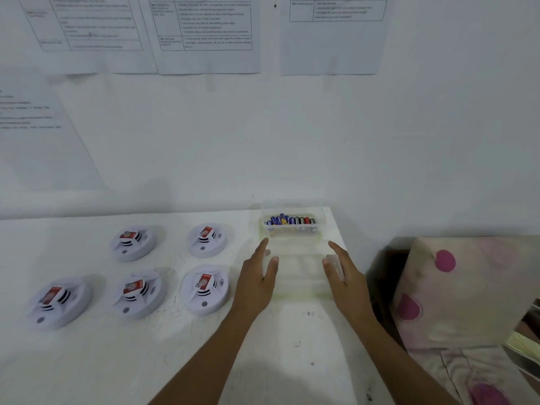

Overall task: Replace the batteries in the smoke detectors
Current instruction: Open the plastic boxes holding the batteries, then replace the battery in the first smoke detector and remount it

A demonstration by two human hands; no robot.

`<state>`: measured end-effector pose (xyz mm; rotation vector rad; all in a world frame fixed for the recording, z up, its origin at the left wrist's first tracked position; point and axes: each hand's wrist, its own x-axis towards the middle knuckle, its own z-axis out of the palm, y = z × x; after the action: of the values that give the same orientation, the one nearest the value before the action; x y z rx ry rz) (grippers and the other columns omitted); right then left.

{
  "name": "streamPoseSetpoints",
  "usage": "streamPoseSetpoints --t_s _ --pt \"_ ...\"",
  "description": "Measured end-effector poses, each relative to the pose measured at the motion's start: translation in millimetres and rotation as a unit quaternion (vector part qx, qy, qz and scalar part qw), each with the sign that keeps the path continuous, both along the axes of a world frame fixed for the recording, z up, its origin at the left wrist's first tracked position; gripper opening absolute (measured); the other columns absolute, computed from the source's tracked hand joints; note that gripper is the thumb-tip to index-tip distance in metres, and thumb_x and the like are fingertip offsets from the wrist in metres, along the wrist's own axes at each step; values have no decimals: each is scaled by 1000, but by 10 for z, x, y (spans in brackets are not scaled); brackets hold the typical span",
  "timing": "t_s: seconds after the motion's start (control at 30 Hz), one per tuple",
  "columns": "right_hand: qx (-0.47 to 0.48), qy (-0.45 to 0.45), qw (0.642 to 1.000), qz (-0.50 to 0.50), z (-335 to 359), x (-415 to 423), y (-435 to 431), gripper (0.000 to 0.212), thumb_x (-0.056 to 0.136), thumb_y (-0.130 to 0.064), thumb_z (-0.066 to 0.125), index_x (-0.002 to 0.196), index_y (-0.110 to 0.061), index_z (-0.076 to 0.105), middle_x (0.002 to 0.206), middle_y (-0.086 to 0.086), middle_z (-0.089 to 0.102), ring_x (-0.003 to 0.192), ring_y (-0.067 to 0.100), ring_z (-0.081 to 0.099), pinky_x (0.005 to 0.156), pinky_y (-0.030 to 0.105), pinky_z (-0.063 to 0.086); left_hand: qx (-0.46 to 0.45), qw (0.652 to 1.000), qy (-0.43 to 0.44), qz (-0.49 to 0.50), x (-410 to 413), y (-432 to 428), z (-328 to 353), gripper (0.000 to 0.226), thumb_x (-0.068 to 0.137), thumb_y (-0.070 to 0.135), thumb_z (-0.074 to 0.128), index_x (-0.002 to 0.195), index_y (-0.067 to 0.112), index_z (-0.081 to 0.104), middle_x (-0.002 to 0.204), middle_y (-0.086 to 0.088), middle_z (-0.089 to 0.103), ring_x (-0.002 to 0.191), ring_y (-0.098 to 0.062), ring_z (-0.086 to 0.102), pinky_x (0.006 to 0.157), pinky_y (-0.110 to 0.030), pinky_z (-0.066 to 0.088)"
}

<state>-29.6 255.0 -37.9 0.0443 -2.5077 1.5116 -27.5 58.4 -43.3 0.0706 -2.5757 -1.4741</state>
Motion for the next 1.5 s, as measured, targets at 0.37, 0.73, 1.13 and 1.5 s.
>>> streamPoseSetpoints --t_s 0.37,0.73,1.13,1.5 --pt "114 116 987 -8 157 43 31 45 96 -41 51 135 -19 50 137 -2 51 128 17 42 107 35 35 -315 941 125 -7 192 -639 172 70 95 66 23 146 20 41 143 -3 52 135 -24 43 115 -43 29" --pt "175 190 952 162 274 484 -963 33 92 -27 55 124 -20 59 120 -8 61 117 5 47 98 22 37 -355 933 60 -12 479 -1185 -41 71 80 69 48 133 24 56 138 -2 56 121 -28 52 97 -42 47" --pt "92 125 971 180 383 601 -1960 43 89 -46 57 128 -28 56 134 -15 52 125 3 46 102 19 39 590 801 -100 -30 576 -1407 540 55 87 50 49 132 21 57 135 -10 60 126 -30 55 109 -50 39" --pt "37 137 986 84 463 920 -2475 53 74 -35 70 123 -38 52 121 -32 50 114 -2 49 91 13 44 583 797 -113 -110 678 -1751 483 42 101 44 38 137 30 54 138 -7 58 129 -30 53 111 -50 38"
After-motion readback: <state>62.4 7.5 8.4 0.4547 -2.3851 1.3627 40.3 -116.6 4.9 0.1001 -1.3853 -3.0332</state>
